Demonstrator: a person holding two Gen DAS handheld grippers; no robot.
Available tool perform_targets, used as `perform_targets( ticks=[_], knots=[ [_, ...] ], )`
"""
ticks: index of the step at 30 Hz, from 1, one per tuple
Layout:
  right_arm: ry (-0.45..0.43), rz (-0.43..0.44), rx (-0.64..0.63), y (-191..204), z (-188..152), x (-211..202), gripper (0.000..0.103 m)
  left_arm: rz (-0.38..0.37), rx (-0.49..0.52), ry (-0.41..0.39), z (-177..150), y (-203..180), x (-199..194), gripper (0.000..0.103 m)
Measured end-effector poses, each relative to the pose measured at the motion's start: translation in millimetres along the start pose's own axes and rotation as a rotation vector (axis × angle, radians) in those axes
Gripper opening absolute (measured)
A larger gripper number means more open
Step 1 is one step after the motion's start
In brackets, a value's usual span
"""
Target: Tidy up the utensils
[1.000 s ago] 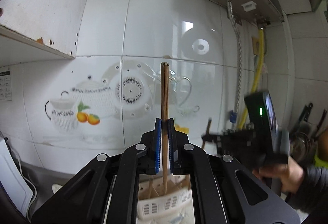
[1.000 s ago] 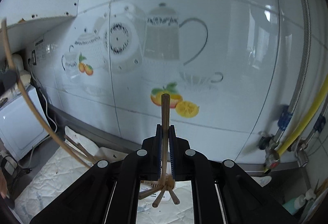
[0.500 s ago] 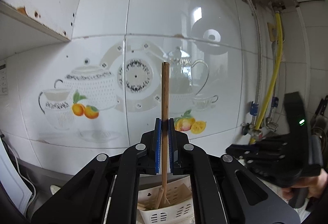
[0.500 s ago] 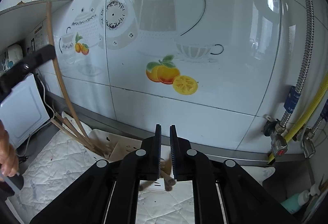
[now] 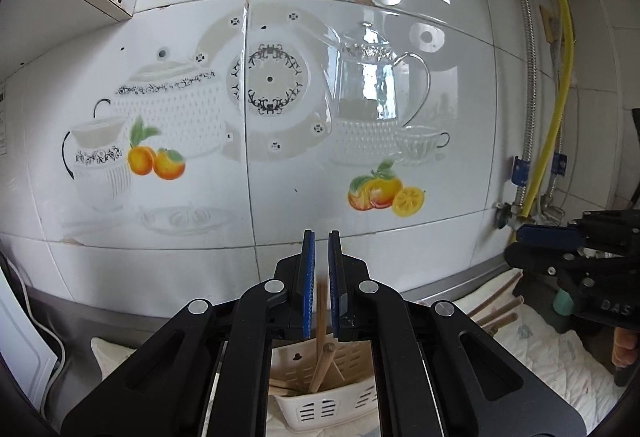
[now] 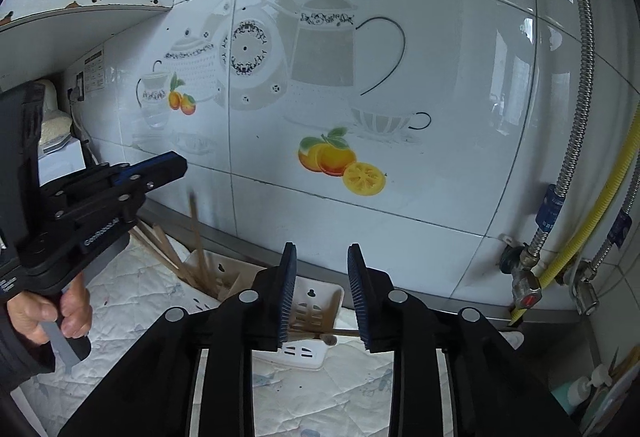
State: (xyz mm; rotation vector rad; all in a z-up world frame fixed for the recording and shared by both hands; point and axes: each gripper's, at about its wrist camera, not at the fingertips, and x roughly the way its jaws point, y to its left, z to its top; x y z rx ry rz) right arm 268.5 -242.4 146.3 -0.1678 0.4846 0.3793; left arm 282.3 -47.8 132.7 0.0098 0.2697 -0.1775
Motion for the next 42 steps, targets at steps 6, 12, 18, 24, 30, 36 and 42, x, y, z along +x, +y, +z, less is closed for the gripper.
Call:
perform_targets(
  ticks=[6,12,18,24,30,36,42],
  knots=[
    [-0.014,-0.009,-0.006,5,-9,-13,0.035,-0.017,-0.001,-0.005,4,-2,-12,0.011],
    [-0.02,-0.015,0.016,8,-23,-34,0.04,-0.016,-0.006,-0.011,2,-1,-39,0.024],
    [-0.016,-0.016,0.038,15,-41,-56,0.05,-0.002,-0.002,-0.02,-10,-3,-77,0.048],
    [-0.002,-0.002,0.067,30,-65,-74,0.058,0.001,-0.002,-0.003,-30,-5,-116,0.071],
    [0.011,0.028,0.107,50,-95,-90,0.068,-0.003,-0.025,0.027,-56,-2,-152,0.09],
    [0.04,0.031,0.126,70,-125,-100,0.072,0.017,0.032,0.042,-78,-10,-187,0.098],
    [0.066,0.005,0.125,89,-150,-115,0.081,0.034,0.038,0.075,-101,-9,-209,0.098]
  ],
)
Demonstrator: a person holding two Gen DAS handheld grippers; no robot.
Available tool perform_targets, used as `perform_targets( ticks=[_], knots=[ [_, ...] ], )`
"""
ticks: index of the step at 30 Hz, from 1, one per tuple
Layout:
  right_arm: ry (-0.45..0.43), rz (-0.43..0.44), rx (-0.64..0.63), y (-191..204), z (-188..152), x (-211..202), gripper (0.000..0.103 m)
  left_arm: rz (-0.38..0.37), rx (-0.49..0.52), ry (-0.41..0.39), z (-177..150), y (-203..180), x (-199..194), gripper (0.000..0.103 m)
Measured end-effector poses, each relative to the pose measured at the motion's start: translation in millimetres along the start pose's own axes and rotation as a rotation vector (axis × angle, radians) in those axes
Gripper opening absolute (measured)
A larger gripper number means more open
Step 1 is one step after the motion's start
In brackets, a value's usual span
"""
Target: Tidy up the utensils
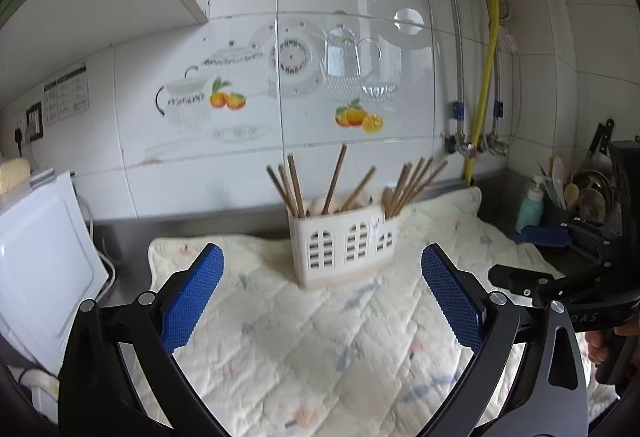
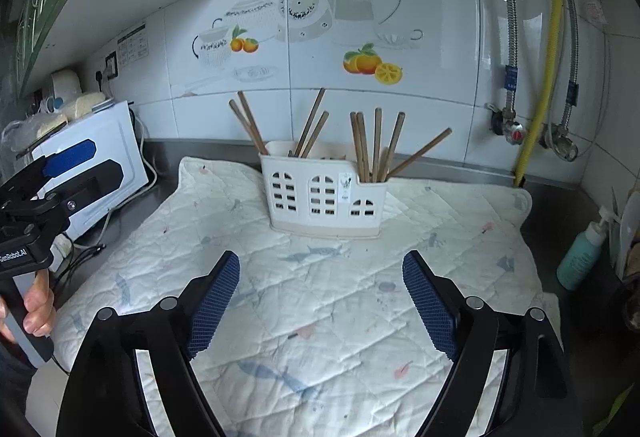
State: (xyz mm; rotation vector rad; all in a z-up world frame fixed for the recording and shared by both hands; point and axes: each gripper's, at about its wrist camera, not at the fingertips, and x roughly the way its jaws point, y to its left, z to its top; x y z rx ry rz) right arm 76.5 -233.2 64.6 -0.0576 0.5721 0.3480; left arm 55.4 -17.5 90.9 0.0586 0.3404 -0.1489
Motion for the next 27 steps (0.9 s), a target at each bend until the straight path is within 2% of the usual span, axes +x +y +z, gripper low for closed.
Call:
perform_targets(
  ticks=[2,9,17,27],
  knots=[
    [0.008,-0.003,0.015,1,-8,-4,0.081,0.022,0.001,0.006,-8,2,-5,0.098],
    [0.031,0.008,0.082,1,-31,-19,0.088,0.019,-0.04,0.052,-35,15,-22,0.098],
    [0.025,0.011,0.146,-1,-48,-36,0.091,0.058,-0.021,0.077,-52,19,-36,0.098],
    [0.017,-0.033,0.128,7,-56,-49,0.092,0.07,-0.035,0.115,-71,24,-39,0.098]
  ],
)
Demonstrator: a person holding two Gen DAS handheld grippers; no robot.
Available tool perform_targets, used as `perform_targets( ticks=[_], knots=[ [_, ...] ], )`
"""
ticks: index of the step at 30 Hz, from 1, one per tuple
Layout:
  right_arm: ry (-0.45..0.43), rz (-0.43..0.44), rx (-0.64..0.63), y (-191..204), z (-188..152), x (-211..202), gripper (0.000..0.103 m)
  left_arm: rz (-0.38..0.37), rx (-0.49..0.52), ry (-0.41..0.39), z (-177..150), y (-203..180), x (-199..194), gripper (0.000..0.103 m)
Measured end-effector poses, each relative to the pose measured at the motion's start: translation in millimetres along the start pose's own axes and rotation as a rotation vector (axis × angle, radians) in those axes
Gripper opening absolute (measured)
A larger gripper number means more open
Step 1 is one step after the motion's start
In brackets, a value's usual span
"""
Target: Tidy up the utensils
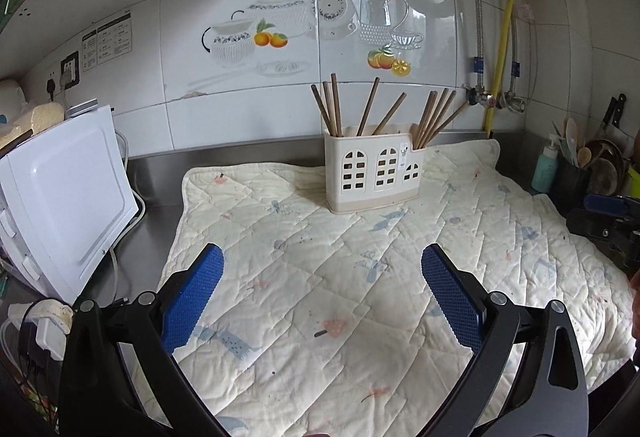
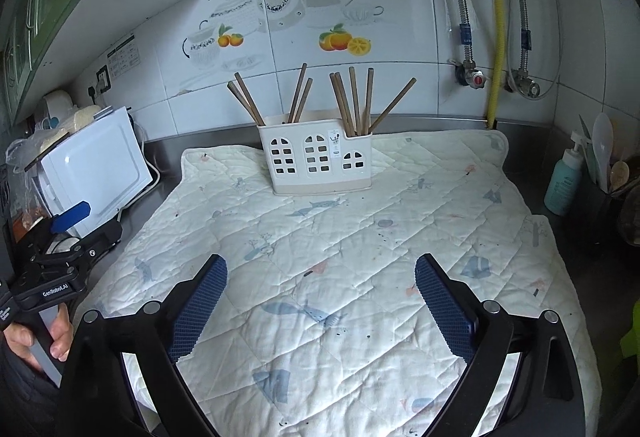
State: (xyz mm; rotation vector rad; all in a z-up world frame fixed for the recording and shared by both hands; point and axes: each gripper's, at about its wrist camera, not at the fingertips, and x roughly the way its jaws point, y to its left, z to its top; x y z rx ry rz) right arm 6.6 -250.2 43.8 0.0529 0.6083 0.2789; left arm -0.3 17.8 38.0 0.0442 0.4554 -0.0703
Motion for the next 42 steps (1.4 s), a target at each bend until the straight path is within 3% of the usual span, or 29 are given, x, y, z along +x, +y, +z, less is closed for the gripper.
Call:
perform_targets(
  ticks=[10,42],
  knots=[
    [0.006,-0.048,-0.038,6,-7,-1,0.093,0.024,-0.003,0.011,-7,5,-2,0.098],
    [0.042,-0.069,-0.075,11,-15,8,0.093,-0.005,0.024,0.047,-12,-10,6,0.098]
  ],
)
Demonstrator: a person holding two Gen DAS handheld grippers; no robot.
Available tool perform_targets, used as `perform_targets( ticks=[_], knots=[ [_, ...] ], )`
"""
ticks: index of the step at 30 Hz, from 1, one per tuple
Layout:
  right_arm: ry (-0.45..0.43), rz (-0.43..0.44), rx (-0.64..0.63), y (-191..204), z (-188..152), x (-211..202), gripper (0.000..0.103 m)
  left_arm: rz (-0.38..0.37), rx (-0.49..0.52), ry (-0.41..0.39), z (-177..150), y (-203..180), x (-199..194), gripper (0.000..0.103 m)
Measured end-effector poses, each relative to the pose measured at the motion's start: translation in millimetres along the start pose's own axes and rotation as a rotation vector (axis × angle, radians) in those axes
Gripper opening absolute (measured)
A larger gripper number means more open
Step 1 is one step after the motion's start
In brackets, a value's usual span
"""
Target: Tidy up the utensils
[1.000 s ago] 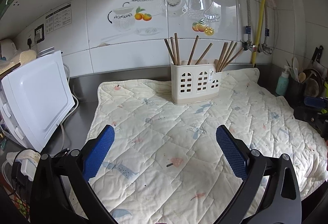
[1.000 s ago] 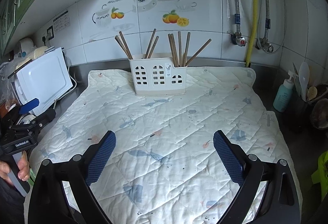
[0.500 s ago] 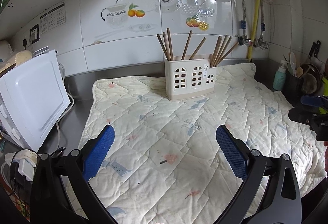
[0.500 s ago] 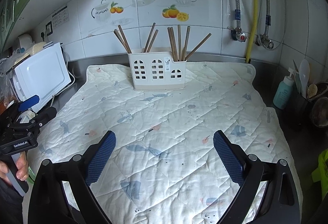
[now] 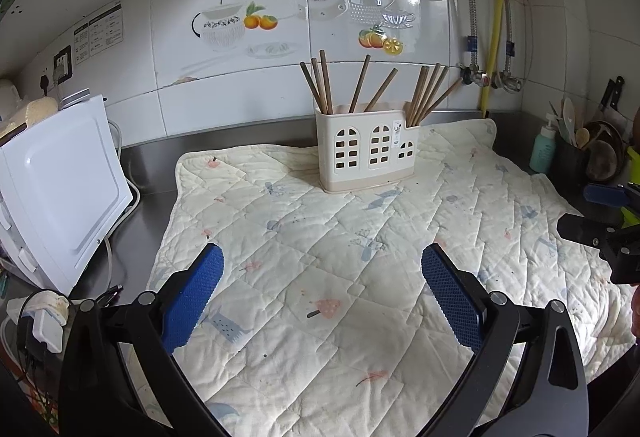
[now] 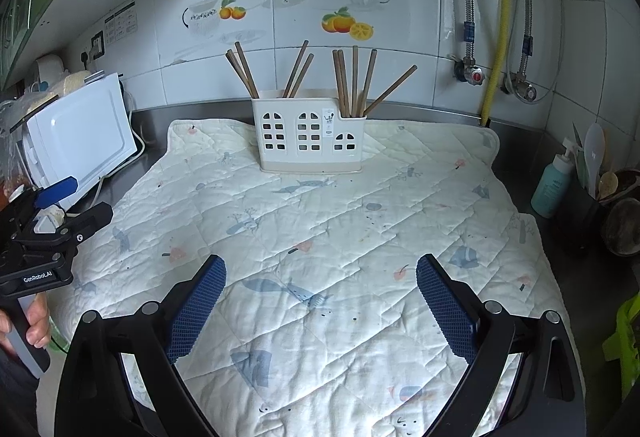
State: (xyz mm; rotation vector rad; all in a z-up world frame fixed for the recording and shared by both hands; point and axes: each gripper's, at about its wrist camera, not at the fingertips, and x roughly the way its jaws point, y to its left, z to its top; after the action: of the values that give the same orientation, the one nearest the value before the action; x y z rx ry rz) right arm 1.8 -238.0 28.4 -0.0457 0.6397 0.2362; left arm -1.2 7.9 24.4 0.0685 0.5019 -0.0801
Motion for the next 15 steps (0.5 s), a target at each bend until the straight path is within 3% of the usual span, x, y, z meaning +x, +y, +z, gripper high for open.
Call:
perform_targets(
  ticks=[15],
  knots=[
    [0.0,-0.002,-0.004,-0.2,0.7,-0.4,0.093,-0.008,0.004,0.007,0.3,-2.4,2.1,0.098]
  ],
)
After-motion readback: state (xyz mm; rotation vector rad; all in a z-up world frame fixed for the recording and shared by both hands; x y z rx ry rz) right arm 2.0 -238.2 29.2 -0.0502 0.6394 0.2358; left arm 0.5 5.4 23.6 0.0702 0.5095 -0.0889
